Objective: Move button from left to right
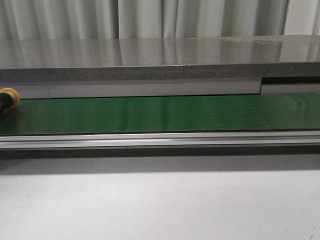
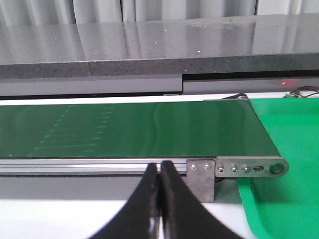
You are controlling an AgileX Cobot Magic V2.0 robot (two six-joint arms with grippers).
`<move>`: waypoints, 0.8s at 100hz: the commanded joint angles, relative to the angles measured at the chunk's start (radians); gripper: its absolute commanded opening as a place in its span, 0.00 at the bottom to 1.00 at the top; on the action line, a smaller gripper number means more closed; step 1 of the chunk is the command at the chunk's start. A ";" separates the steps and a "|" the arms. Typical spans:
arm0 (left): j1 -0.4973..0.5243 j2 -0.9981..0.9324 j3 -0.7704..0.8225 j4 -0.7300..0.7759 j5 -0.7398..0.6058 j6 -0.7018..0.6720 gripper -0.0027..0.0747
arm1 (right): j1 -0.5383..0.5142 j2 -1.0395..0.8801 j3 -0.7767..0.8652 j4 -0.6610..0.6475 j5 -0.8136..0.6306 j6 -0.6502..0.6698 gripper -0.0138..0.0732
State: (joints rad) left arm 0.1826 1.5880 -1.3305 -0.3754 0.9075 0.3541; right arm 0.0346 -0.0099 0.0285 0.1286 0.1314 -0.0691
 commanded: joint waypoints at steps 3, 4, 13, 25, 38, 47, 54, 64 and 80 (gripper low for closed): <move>-0.027 -0.109 0.009 -0.038 -0.081 0.027 0.69 | -0.004 -0.020 -0.016 -0.008 -0.087 -0.004 0.08; -0.033 -0.120 0.015 -0.038 -0.094 0.030 0.69 | -0.004 -0.020 -0.016 -0.008 -0.087 -0.004 0.08; -0.074 -0.189 0.069 -0.038 -0.153 0.038 0.69 | -0.004 -0.020 -0.016 -0.008 -0.087 -0.004 0.08; -0.134 -0.298 0.169 -0.038 -0.276 0.057 0.69 | -0.004 -0.020 -0.016 -0.008 -0.087 -0.004 0.08; -0.201 -0.443 0.307 -0.024 -0.432 0.060 0.69 | -0.004 -0.020 -0.016 -0.008 -0.087 -0.004 0.08; -0.231 -0.541 0.396 -0.022 -0.517 0.060 0.69 | -0.004 -0.020 -0.016 -0.008 -0.087 -0.004 0.08; -0.242 -0.624 0.466 -0.020 -0.559 0.060 0.69 | -0.004 -0.020 -0.016 -0.008 -0.087 -0.004 0.08; -0.242 -0.739 0.566 -0.020 -0.585 0.060 0.69 | -0.004 -0.020 -0.016 -0.008 -0.087 -0.004 0.08; -0.242 -0.936 0.704 -0.020 -0.644 0.060 0.69 | -0.004 -0.020 -0.016 -0.008 -0.087 -0.004 0.08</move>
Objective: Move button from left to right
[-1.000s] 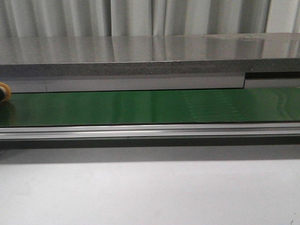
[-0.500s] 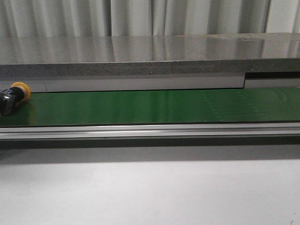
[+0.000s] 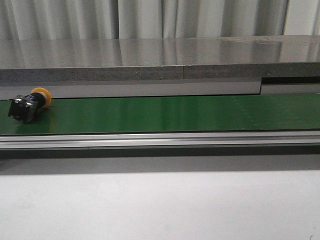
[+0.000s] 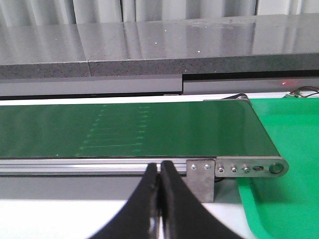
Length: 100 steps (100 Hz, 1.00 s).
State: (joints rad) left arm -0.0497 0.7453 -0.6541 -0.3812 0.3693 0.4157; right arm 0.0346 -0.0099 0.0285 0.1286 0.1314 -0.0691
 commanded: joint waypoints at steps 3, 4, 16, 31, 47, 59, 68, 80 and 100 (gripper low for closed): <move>-0.009 -0.135 0.055 -0.014 -0.114 -0.002 0.69 | -0.004 -0.020 -0.016 -0.008 -0.087 -0.004 0.08; -0.009 -0.143 0.061 -0.014 -0.117 -0.002 0.69 | -0.004 -0.020 -0.016 -0.008 -0.087 -0.004 0.08; -0.009 -0.270 0.142 -0.014 -0.138 -0.002 0.69 | -0.004 -0.020 -0.016 -0.008 -0.087 -0.004 0.08; -0.009 -0.378 0.222 -0.014 -0.160 -0.002 0.69 | -0.004 -0.020 -0.016 -0.008 -0.087 -0.004 0.08; -0.009 -0.406 0.294 -0.014 -0.277 -0.002 0.69 | -0.004 -0.020 -0.016 -0.008 -0.087 -0.004 0.08; -0.009 -0.406 0.331 -0.014 -0.342 -0.002 0.69 | -0.004 -0.020 -0.016 -0.008 -0.087 -0.004 0.08; -0.009 -0.406 0.346 -0.014 -0.347 -0.002 0.69 | -0.004 -0.020 -0.016 -0.008 -0.087 -0.004 0.08; -0.009 -0.406 0.367 -0.014 -0.369 -0.002 0.69 | -0.004 -0.020 -0.016 -0.008 -0.087 -0.004 0.08; -0.009 -0.406 0.377 -0.014 -0.369 -0.002 0.66 | -0.004 -0.020 -0.016 -0.008 -0.087 -0.004 0.08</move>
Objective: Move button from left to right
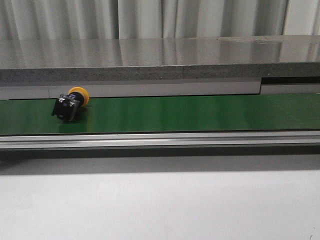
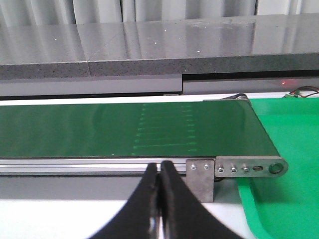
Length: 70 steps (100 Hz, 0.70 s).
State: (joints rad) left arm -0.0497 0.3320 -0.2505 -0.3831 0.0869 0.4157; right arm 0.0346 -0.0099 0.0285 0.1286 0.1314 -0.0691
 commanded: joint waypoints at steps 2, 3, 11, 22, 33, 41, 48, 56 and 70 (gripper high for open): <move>-0.009 0.007 -0.026 -0.012 -0.087 -0.002 0.65 | -0.004 -0.020 -0.016 -0.008 -0.087 -0.004 0.08; -0.009 0.007 -0.026 -0.012 -0.087 -0.002 0.65 | -0.004 -0.020 -0.016 -0.008 -0.087 -0.004 0.08; -0.009 0.007 -0.026 -0.012 -0.087 -0.002 0.58 | -0.004 -0.020 -0.016 -0.008 -0.087 -0.004 0.08; -0.009 0.007 -0.026 -0.012 -0.087 -0.002 0.44 | -0.004 -0.020 -0.016 -0.008 -0.087 -0.004 0.08; -0.009 0.007 -0.026 -0.012 -0.087 -0.002 0.25 | -0.004 -0.020 -0.016 -0.008 -0.087 -0.004 0.08; -0.009 0.007 -0.026 -0.012 -0.087 -0.002 0.10 | -0.004 -0.020 -0.016 -0.008 -0.087 -0.004 0.08; -0.009 0.007 -0.026 -0.012 -0.087 -0.002 0.01 | -0.004 -0.020 -0.016 -0.008 -0.087 -0.004 0.08; -0.009 0.007 -0.026 -0.012 -0.087 -0.002 0.01 | -0.004 -0.020 -0.016 -0.008 -0.087 -0.004 0.08; -0.009 0.007 -0.026 -0.012 -0.087 -0.002 0.01 | -0.004 -0.020 -0.016 -0.008 -0.087 -0.004 0.08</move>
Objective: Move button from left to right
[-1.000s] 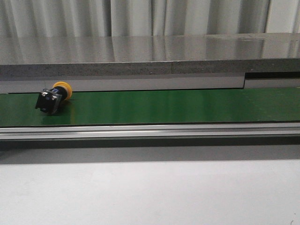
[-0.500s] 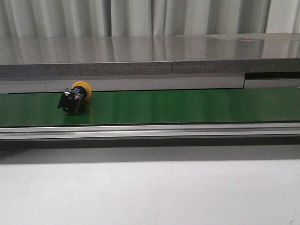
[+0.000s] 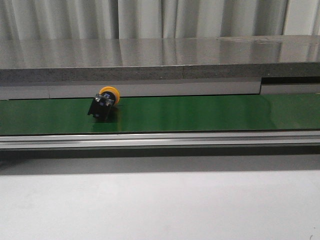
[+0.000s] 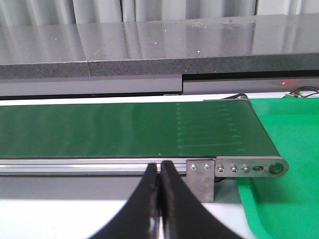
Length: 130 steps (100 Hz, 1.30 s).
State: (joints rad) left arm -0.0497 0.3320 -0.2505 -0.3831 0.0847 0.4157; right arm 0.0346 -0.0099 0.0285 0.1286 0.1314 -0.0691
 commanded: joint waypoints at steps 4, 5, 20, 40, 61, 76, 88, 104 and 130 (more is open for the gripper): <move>-0.009 0.007 -0.026 -0.012 -0.085 -0.002 0.01 | -0.004 -0.020 -0.016 -0.008 -0.104 -0.004 0.08; -0.009 0.007 -0.026 -0.012 -0.085 -0.002 0.01 | -0.004 -0.020 -0.016 -0.008 -0.108 -0.004 0.08; -0.009 0.007 -0.026 -0.012 -0.085 -0.002 0.01 | -0.004 -0.019 -0.028 0.007 -0.148 -0.004 0.08; -0.009 0.007 -0.026 -0.012 -0.085 -0.002 0.01 | -0.004 -0.006 -0.128 0.042 -0.091 -0.004 0.08; -0.009 0.007 -0.026 -0.012 -0.085 -0.002 0.01 | -0.004 0.134 -0.286 0.042 0.011 -0.004 0.08; -0.009 0.007 -0.026 -0.012 -0.085 -0.002 0.01 | -0.004 0.300 -0.420 0.042 0.108 -0.004 0.08; -0.009 0.007 -0.026 -0.012 -0.085 -0.002 0.01 | -0.004 0.439 -0.536 0.042 0.232 -0.004 0.08; -0.009 0.007 -0.026 -0.012 -0.085 -0.002 0.01 | -0.004 0.627 -0.687 0.042 0.377 -0.004 0.08; -0.009 0.007 -0.026 -0.012 -0.085 -0.002 0.01 | -0.004 0.838 -0.814 0.054 0.439 -0.004 0.08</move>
State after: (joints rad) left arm -0.0497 0.3320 -0.2505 -0.3831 0.0847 0.4157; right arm 0.0346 0.7793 -0.7306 0.1621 0.6128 -0.0691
